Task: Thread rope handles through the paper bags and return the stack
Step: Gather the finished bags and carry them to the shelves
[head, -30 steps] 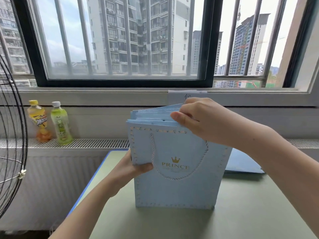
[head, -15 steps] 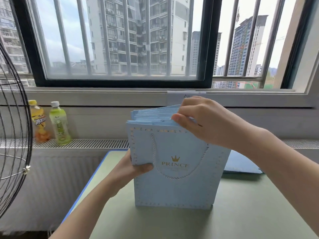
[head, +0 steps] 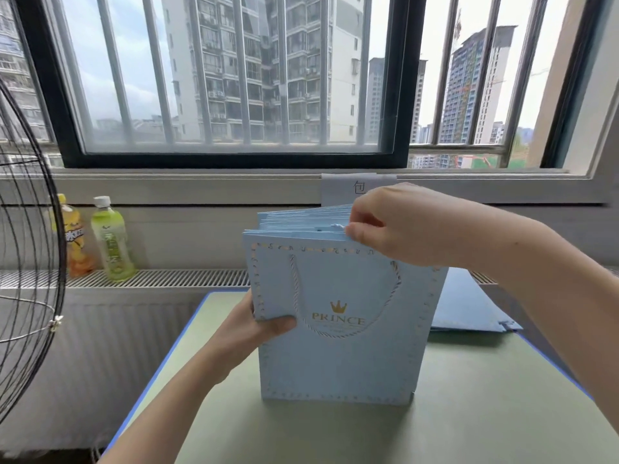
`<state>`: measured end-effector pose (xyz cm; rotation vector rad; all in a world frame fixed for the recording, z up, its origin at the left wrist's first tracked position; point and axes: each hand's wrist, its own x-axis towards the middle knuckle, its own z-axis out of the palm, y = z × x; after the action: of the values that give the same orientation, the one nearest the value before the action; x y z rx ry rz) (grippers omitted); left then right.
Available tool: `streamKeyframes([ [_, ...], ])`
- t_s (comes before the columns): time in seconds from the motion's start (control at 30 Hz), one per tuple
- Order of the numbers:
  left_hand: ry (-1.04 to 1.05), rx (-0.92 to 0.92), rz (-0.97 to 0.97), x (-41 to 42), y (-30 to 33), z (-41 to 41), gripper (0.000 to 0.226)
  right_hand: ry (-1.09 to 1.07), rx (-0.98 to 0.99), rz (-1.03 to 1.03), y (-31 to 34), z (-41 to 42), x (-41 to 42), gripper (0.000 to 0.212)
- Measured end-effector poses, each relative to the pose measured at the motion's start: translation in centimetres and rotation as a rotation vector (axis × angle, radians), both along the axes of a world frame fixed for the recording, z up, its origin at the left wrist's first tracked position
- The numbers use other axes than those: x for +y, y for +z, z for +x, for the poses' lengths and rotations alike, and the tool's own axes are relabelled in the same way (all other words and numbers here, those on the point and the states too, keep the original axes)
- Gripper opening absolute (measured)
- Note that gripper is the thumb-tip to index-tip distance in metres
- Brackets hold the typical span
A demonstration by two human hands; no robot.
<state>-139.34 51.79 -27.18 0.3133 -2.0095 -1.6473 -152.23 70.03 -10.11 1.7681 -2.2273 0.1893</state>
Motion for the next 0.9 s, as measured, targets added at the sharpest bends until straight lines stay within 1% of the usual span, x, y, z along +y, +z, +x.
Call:
streamKeyframes([
  [0.07, -0.012, 0.002, -0.009, 0.1, 0.0, 0.1, 0.077, 0.003, -0.056, 0.047, 0.2, -0.1, 0.1, 0.023],
  [0.2, -0.031, -0.007, -0.033, 0.1, 0.1, 0.2, 0.077, 0.041, -0.223, 0.065, 1.7, -0.4, 0.6, 0.025],
  [0.23, -0.026, -0.01, -0.042, 0.1, 0.1, 0.2, 0.077, 0.038, -0.23, 0.066, 2.0, -0.5, 0.5, 0.025],
  [0.37, -0.012, -0.024, -0.067, 0.0, 0.0, 0.3, 0.073, -0.046, -0.113, 0.076, 1.4, -0.7, -0.8, 0.014],
  [0.47, -0.015, -0.022, -0.062, 0.2, 0.1, 0.3, 0.074, -0.04, -0.125, 0.152, 1.0, -0.9, -1.2, 0.025],
  [0.57, -0.036, -0.016, -0.068, 0.5, 0.3, 0.4, 0.083, -0.011, -0.095, 0.199, 0.9, -1.1, -1.4, 0.026],
  [0.6, -0.038, -0.017, -0.068, 0.6, 0.3, 0.4, 0.087, -0.011, -0.083, 0.214, 0.9, -1.1, -1.4, 0.032],
  [0.67, -0.027, -0.019, -0.072, 0.5, 0.3, 0.4, 0.083, -0.01, -0.059, 0.245, 1.0, -0.9, -1.5, 0.041],
  [0.73, -0.014, -0.028, -0.071, 0.3, 0.2, 0.5, 0.077, -0.017, -0.042, 0.236, 0.9, -0.8, -1.3, 0.037],
  [0.8, -0.015, -0.023, -0.066, 0.3, 0.1, 0.4, 0.075, -0.042, -0.048, 0.241, 0.9, -0.8, -1.1, 0.03],
  [0.83, -0.018, -0.021, -0.068, 0.4, 0.1, 0.5, 0.076, -0.055, -0.052, 0.278, 0.9, -0.7, -1.0, 0.031],
  [0.9, -0.031, -0.019, -0.078, 0.5, 0.3, 0.5, 0.082, -0.083, -0.052, 0.371, 0.8, -0.5, -0.9, 0.044],
])
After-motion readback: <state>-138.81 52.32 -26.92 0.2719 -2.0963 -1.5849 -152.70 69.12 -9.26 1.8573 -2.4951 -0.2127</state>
